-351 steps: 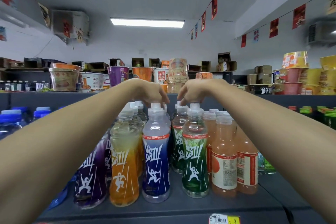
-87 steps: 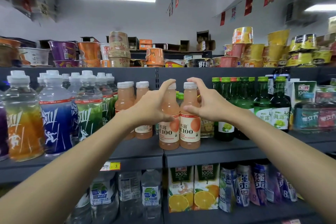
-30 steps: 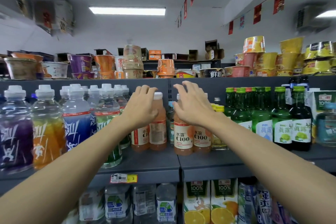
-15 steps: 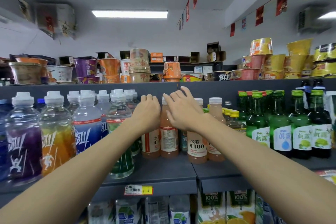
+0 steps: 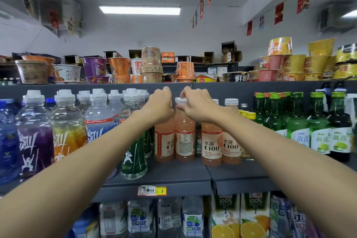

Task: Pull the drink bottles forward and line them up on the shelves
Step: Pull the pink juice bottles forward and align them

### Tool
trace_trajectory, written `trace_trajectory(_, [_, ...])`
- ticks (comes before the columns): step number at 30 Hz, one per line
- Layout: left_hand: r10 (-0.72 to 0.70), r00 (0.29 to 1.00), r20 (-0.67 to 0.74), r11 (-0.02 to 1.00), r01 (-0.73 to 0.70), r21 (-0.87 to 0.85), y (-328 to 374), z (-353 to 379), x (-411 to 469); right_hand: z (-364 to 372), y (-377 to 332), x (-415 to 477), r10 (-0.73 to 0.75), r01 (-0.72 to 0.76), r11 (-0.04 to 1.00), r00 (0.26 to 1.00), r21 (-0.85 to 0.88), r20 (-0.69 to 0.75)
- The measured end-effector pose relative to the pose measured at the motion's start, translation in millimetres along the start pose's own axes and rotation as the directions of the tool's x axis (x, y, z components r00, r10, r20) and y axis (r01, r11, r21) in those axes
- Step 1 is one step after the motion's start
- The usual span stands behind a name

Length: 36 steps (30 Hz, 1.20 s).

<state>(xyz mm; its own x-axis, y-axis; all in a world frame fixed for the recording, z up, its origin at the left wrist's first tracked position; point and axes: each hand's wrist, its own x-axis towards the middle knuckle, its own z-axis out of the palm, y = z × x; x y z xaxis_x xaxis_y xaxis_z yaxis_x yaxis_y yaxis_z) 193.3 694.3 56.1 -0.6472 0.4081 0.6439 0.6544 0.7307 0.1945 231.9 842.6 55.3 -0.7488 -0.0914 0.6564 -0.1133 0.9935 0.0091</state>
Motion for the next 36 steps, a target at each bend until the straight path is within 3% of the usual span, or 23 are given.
trace_trajectory(7, [0.016,0.998,0.067,0.991,-0.007,-0.135,1.6,-21.8,-13.3,-21.8,12.8,-11.5,0.006,-0.059,0.95,0.985,0.307,0.17])
trace_trajectory(11, [0.068,0.986,0.15,0.976,-0.035,-0.213,-0.4,-31.5,-18.6,-30.3,19.0,-16.8,-0.034,-0.032,0.943,0.981,0.332,0.193])
trace_trajectory(14, [0.077,0.98,0.184,0.988,-0.051,-0.143,2.2,-32.9,-17.9,-33.9,18.6,-19.5,-0.047,-0.005,0.945,0.987,0.326,0.153])
trace_trajectory(17, [0.086,0.989,0.122,0.996,-0.087,0.006,4.0,-29.0,-17.2,-31.9,12.8,-24.1,-0.067,0.048,0.963,0.996,0.265,0.062])
trace_trajectory(19, [0.083,0.995,0.055,0.996,-0.084,0.014,4.8,-26.4,-18.5,-29.6,9.4,-24.0,-0.051,0.038,0.962,0.998,0.269,0.042])
trace_trajectory(24, [0.105,0.993,0.047,0.993,-0.102,-0.052,1.4,-29.0,-21.2,-36.5,16.7,-20.7,-0.033,-0.017,0.947,0.988,0.321,0.151])
trace_trajectory(30, [0.089,0.978,0.191,0.996,-0.093,0.011,-7.5,-24.8,-27.3,-31.9,18.2,-32.1,-0.021,-0.011,0.958,0.994,0.286,0.108])
trace_trajectory(36, [0.062,0.991,0.116,0.972,-0.033,-0.234,-6.3,-22.6,-35.0,-31.0,10.8,-39.2,0.064,-0.068,0.924,0.998,0.375,0.021])
